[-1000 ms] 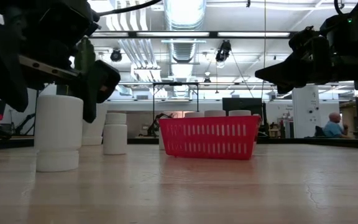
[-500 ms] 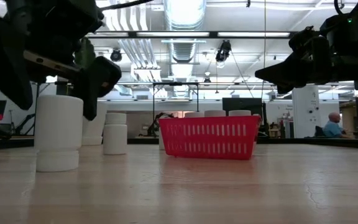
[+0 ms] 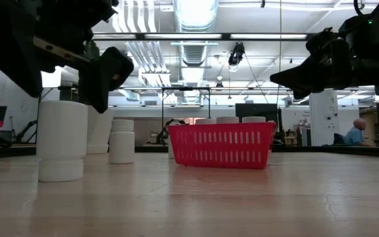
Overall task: Pick and place pill bottles into a basket
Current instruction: Put the white pill bottle into the red bin
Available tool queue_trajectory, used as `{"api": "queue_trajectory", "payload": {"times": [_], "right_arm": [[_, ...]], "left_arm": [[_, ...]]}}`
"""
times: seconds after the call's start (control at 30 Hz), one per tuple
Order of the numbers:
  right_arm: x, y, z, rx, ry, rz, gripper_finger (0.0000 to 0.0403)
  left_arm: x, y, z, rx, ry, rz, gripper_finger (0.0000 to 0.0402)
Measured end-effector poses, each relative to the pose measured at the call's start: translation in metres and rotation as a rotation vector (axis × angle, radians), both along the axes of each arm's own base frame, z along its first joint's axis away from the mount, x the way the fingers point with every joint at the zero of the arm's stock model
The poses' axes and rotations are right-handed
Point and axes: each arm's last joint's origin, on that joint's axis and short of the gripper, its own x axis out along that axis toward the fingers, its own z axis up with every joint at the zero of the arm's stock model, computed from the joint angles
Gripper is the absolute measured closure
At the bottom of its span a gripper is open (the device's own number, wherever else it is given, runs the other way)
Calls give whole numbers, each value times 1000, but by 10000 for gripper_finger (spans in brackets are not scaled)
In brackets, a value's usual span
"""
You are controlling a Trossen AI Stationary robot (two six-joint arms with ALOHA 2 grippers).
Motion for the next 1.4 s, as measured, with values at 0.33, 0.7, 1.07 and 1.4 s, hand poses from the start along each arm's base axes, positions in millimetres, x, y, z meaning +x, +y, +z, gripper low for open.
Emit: {"api": "queue_trajectory", "payload": {"times": [0.33, 0.7, 1.07, 1.4], "right_arm": [[0, 0, 0, -11, 1, 0, 394], [0, 0, 0, -11, 1, 0, 394], [0, 0, 0, -11, 1, 0, 394], [0, 0, 0, -11, 1, 13, 394]], "left_arm": [[0, 0, 1, 1, 2, 0, 110], [5, -2, 19, 15, 33, -3, 110], [7, -3, 23, 22, 51, -3, 110], [24, -9, 22, 80, 159, -26, 110]]}}
